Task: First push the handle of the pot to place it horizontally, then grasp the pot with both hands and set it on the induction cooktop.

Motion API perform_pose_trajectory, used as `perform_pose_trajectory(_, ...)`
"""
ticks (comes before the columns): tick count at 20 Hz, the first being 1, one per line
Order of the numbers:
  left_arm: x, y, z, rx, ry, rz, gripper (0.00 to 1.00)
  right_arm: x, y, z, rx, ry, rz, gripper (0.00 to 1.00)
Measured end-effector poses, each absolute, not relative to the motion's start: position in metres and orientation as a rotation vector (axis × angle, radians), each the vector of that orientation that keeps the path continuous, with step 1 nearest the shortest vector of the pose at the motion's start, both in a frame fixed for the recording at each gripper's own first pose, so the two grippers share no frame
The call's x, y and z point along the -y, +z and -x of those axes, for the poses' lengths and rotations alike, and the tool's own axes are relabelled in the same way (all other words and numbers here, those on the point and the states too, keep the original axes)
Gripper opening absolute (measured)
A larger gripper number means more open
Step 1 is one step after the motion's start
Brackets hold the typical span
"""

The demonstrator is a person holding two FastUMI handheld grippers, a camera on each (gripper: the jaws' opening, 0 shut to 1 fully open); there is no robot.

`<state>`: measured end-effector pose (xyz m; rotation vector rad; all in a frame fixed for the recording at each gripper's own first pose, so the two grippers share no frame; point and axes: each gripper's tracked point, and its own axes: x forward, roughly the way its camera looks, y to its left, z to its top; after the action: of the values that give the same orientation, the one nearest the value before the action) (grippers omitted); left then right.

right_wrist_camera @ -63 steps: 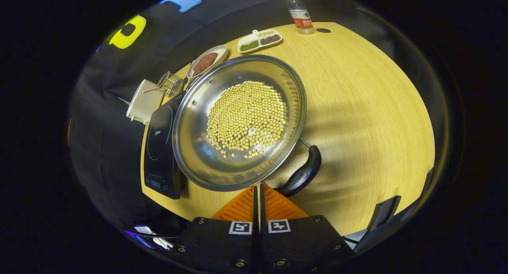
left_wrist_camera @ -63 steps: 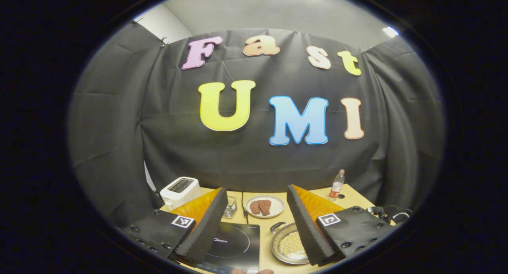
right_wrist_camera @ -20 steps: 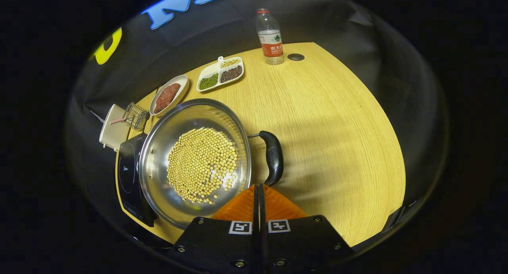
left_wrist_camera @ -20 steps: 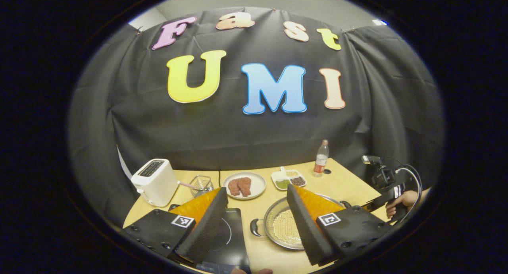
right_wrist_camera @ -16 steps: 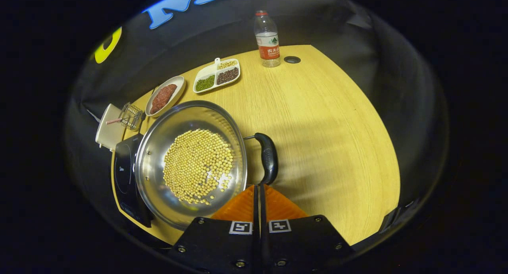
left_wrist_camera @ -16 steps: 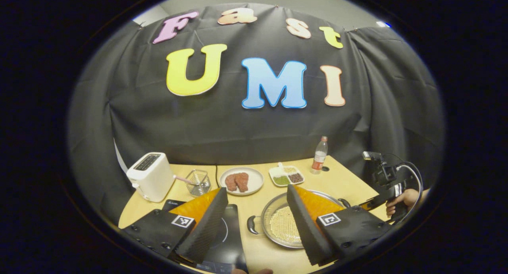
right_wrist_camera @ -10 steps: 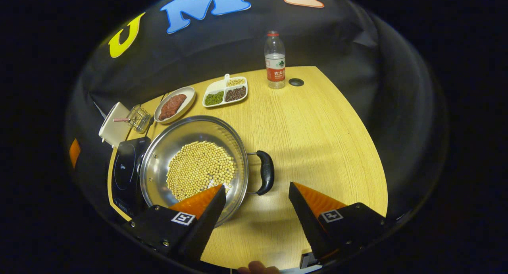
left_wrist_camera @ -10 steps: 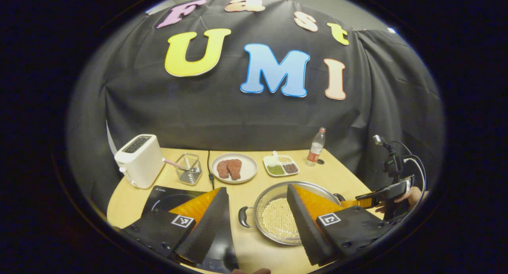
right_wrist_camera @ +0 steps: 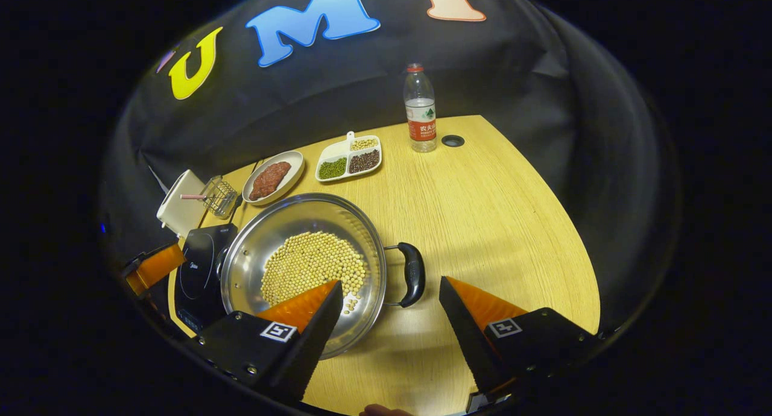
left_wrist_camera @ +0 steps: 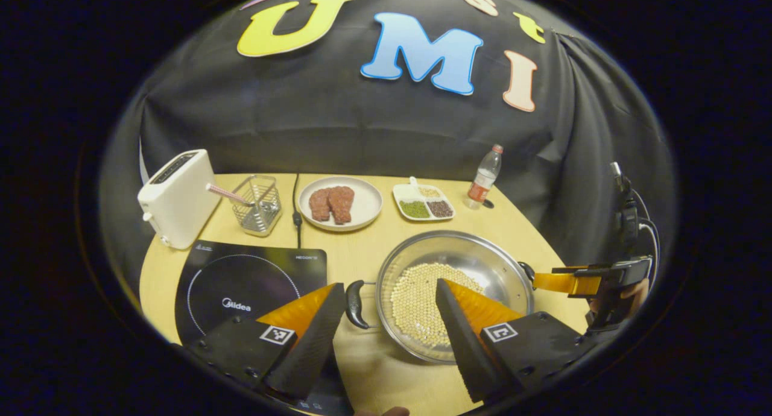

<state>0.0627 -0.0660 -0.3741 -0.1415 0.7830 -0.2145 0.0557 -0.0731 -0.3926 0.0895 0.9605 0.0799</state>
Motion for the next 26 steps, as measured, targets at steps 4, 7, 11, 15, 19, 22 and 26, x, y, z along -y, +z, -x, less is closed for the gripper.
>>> perform_pose_trajectory(4, 0.06, -0.415, -0.073, -0.833, -0.207, 0.113, 0.98, 0.073, -0.402, -0.062, -0.935, 0.074, -0.069, 0.99)
perform_pose_trajectory(7, 0.058, -0.432, -0.075, -0.863, -0.204, 0.103, 0.98, 0.073, -0.41, -0.066, -0.938, 0.077, -0.056, 0.99)
perform_pose_trajectory(11, 0.054, -0.457, -0.081, -0.898, -0.205, 0.079, 0.98, 0.071, -0.424, -0.073, -0.954, 0.078, -0.043, 0.99)
perform_pose_trajectory(15, 0.055, -0.472, -0.086, -0.931, -0.199, 0.075, 0.98, 0.07, -0.437, -0.081, -0.975, 0.072, -0.028, 0.99)
perform_pose_trajectory(19, 0.064, -0.486, -0.086, -0.973, -0.239, 0.058, 0.97, 0.069, -0.45, -0.088, -1.002, 0.067, -0.025, 0.99)
perform_pose_trajectory(22, 0.064, -0.491, -0.088, -0.978, -0.241, 0.019, 0.84, 0.073, -0.466, -0.088, -1.037, 0.03, -0.035, 0.99)
perform_pose_trajectory(26, 0.059, -0.494, -0.089, -0.991, -0.222, 0.005, 0.73, 0.078, -0.478, -0.085, -1.081, -0.027, -0.068, 0.87)
